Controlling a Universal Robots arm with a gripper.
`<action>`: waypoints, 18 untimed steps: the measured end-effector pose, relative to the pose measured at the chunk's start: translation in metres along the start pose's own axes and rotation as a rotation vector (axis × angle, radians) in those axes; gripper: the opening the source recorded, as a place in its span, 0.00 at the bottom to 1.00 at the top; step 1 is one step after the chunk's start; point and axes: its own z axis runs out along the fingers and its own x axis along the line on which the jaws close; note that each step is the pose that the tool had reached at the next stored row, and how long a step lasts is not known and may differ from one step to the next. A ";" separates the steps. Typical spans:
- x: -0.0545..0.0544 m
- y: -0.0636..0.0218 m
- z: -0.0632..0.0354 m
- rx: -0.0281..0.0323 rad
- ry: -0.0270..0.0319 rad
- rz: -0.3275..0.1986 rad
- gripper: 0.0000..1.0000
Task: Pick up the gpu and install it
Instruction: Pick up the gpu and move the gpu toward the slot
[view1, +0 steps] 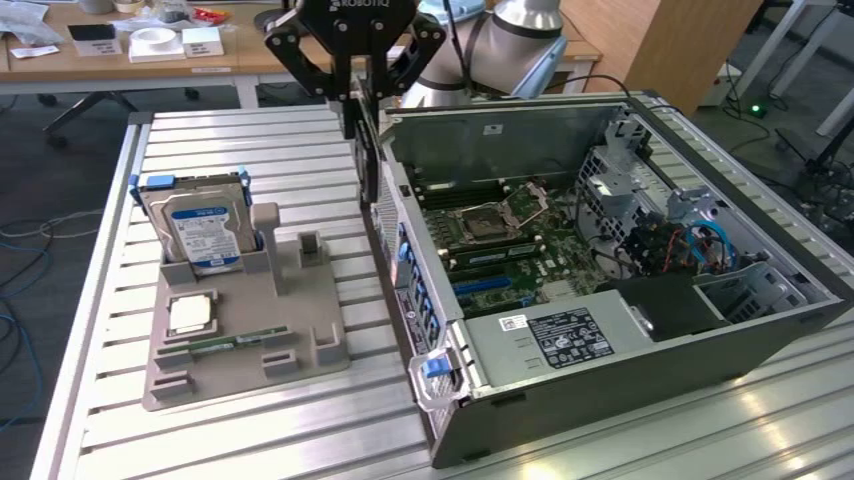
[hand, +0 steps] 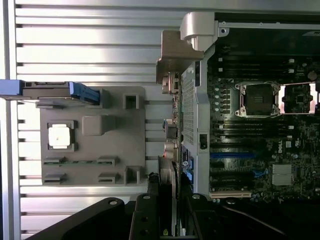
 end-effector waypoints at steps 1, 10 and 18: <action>-0.002 0.0001 0.0001 0.0000 0.0000 0.000 0.26; -0.017 0.0015 0.0006 -0.0001 -0.0001 0.000 0.26; -0.030 0.0029 0.0009 0.0000 0.0001 0.000 0.26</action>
